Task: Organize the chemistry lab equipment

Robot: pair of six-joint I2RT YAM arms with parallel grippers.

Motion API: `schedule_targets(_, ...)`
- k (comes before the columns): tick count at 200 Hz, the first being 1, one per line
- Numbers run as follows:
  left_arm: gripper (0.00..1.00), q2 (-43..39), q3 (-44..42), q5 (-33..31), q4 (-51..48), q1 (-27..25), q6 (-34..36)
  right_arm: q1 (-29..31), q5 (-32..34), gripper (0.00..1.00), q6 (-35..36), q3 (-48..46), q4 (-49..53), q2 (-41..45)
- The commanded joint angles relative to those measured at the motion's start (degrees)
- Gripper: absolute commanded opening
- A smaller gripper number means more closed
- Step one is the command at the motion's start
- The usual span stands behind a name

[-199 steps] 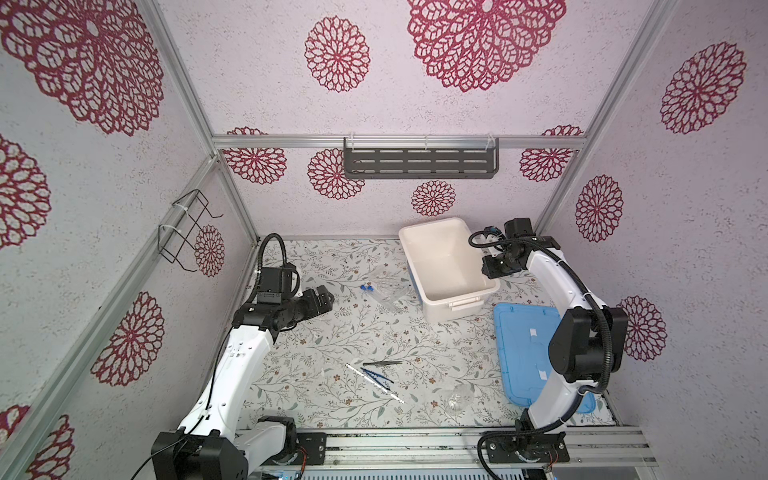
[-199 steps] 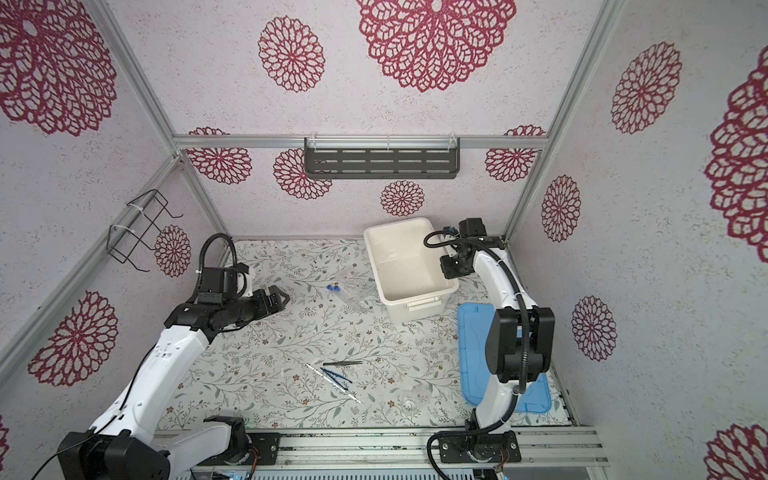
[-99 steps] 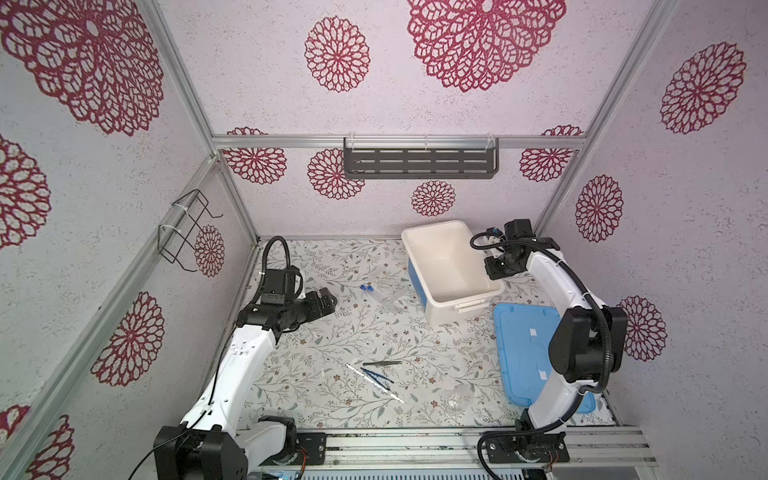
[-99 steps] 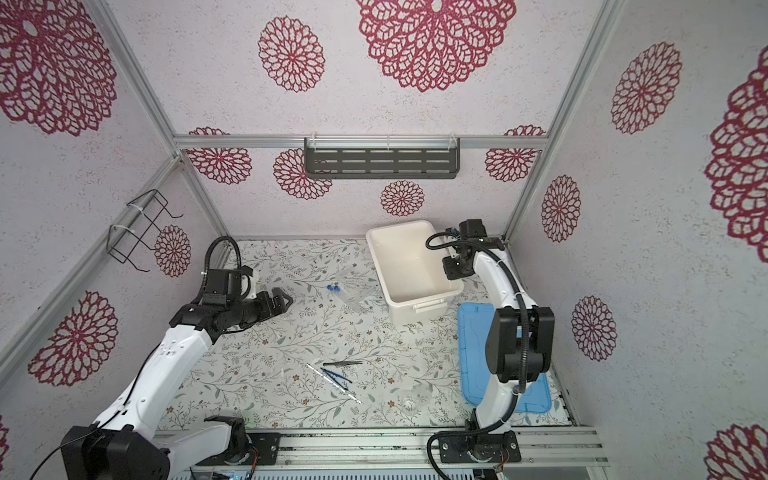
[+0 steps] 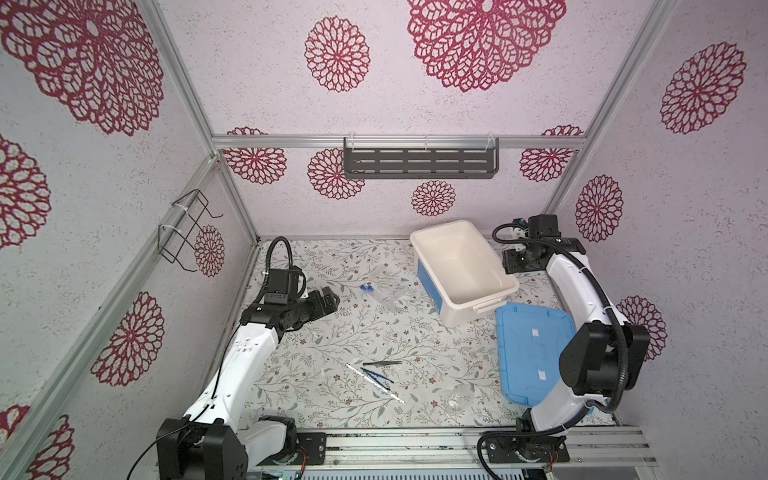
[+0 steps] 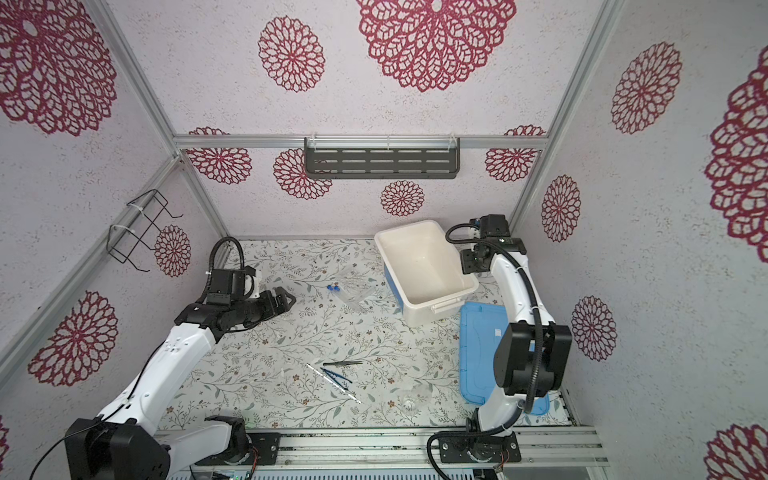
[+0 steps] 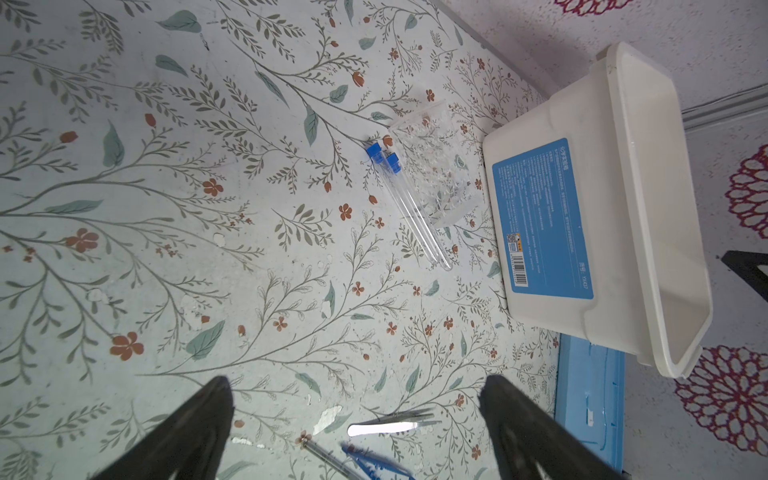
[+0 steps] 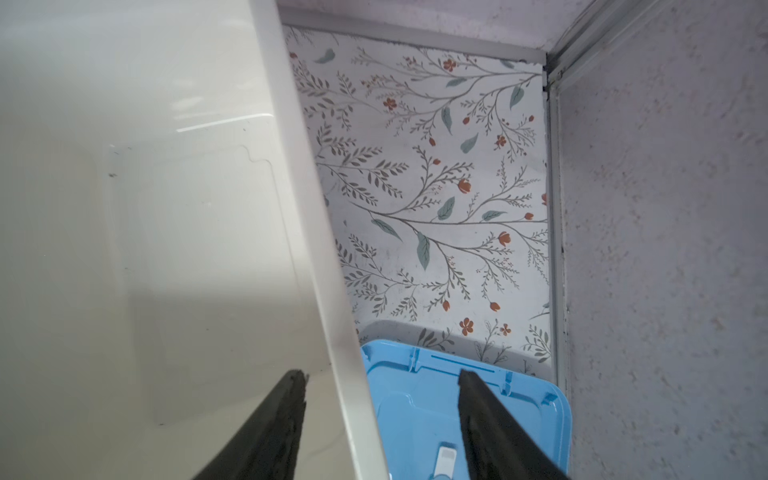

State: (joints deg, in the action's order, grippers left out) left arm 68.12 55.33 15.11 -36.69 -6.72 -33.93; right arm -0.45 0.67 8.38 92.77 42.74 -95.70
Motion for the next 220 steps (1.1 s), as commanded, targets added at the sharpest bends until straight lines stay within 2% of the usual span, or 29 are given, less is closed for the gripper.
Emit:
schedule_targets(1, 0.97, -1.77, -0.92, -3.48, -0.12, -0.31, -1.51, 3.37, -4.22, 0.58, -1.39, 1.88, 1.19, 4.89)
schedule_targets(26, 0.97, -2.6, -1.5, -6.13, -0.62, -0.29, -3.27, 15.14, -0.74, 0.58, 1.47, 3.39, 3.53, 5.52)
schedule_targets(59, 0.97, -3.69, -1.46, -8.73, -2.56, 0.04, -4.04, 28.54, 3.33, 0.57, 5.72, 12.2, 10.3, 1.34)
schedule_targets(85, 0.97, -5.29, -1.95, -11.22, -4.48, 0.7, -4.08, 37.4, 1.46, 0.6, 4.39, 17.9, 12.39, -3.56)
schedule_targets(109, 0.97, -7.41, -3.17, -11.7, -6.37, 2.43, -4.21, 45.11, 6.31, 0.69, 0.06, 21.72, 11.13, -9.84)
schedule_targets(121, 0.97, -8.68, -4.1, -11.41, -6.8, 3.47, -4.43, 46.43, 4.15, 0.77, -3.23, 22.68, 9.18, -13.28)
schedule_targets(132, 0.97, -9.7, -5.09, -10.54, -7.02, 4.52, -4.56, 46.63, 3.01, 0.79, -5.93, 24.12, 7.95, -16.38)
schedule_targets(152, 0.97, -10.84, -6.05, -8.76, -7.86, 6.29, -4.59, 46.58, 6.84, 0.86, -8.18, 26.99, 6.45, -21.75)
schedule_targets(170, 0.97, -11.8, -6.95, -7.76, -8.21, 6.76, -4.7, 46.22, 8.57, 0.99, -9.17, 30.06, 5.09, -26.42)
schedule_targets(220, 0.97, -12.0, -8.88, -4.86, -6.49, 6.91, -5.62, 43.71, 9.94, 0.99, -12.76, 35.01, -1.0, -35.15)
